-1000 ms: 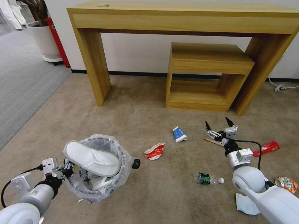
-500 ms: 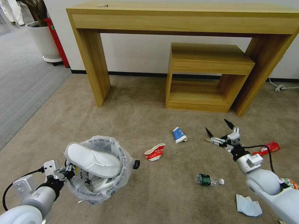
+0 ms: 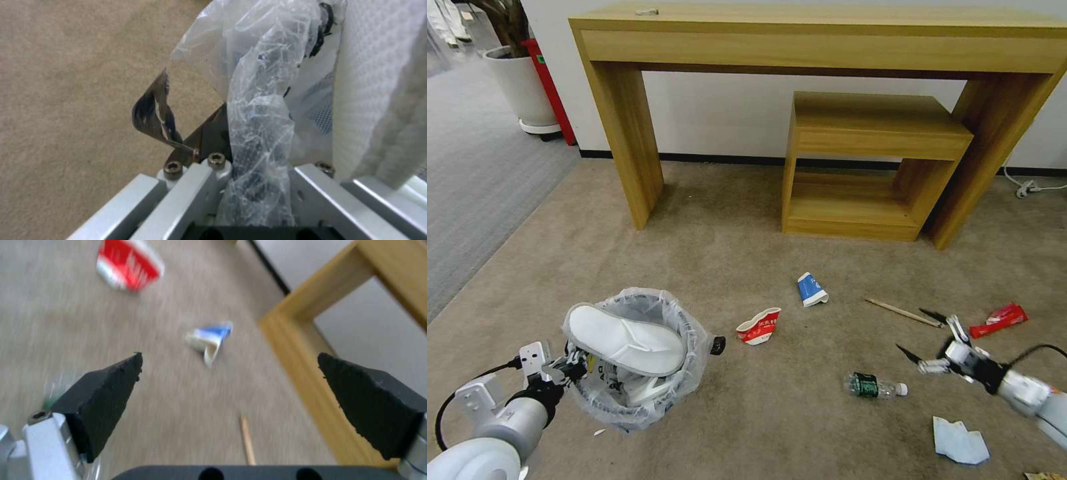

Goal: Pick up the trash bin and place the garbage on the floor into it.

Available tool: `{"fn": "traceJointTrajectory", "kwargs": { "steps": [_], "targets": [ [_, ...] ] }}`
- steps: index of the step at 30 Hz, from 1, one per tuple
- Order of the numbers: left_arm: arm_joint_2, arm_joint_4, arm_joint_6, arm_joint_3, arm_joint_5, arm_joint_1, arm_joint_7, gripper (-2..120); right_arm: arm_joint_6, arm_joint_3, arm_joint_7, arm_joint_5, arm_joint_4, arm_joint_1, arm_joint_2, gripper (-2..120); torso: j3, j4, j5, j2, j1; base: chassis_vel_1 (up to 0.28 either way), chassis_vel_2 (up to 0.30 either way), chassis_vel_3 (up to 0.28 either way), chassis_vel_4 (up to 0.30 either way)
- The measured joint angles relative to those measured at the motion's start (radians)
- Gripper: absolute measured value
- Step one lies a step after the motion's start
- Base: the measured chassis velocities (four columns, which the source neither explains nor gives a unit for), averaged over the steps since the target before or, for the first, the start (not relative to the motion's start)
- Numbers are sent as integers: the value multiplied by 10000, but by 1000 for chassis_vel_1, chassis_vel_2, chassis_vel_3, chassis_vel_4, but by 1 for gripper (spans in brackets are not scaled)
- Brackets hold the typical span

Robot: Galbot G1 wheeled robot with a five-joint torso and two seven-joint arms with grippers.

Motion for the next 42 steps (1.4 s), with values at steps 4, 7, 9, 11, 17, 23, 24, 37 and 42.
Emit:
{"fn": "traceJointTrajectory", "kwargs": {
  "steps": [4,7,9,11,17,23,24,37,42],
  "targets": [
    [-21,58,-20,81,43,-74,13,1,193,-100,-239,-773,-999,341,462,100,1,2,7,0,0,0,0,0,0],
    [-22,60,-20,109,46,-78,22,1,204,-249,-382,-1029,-1435,606,744,100,0,3,3,0,0,0,0,0,0],
    [-9,73,-43,106,52,-57,49,1,206,-922,-494,-1448,-2484,1444,1469,100,1,2,3,0,0,0,0,0,0],
    [4,77,-51,92,46,-41,58,1,205,-1167,-563,-1646,-2869,1835,1803,100,1,2,4,0,0,0,0,0,0],
    [66,36,-90,12,0,46,58,1,190,-1748,-682,-1858,-3579,2518,2501,100,1,6,2,-1,0,0,0,0,0],
    [143,-19,-130,-61,-54,98,47,1,168,-2040,-910,-2027,-4169,2997,3032,100,1,4,2,0,0,0,0,0,0],
    [146,-24,-136,-66,-74,91,38,1,165,-2080,-976,-2044,-4277,3080,3116,100,1,3,2,0,1,0,0,0,0],
    [136,-133,-224,-84,-87,188,31,1,154,-2489,-1197,-2514,-5815,4043,4036,96,1,3,4,0,0,0,0,0,0],
    [96,-143,-276,-90,-86,243,31,1,153,-2596,-1211,-2619,-6387,4369,4358,78,1,3,3,0,1,0,0,0,0]
  ]
}}
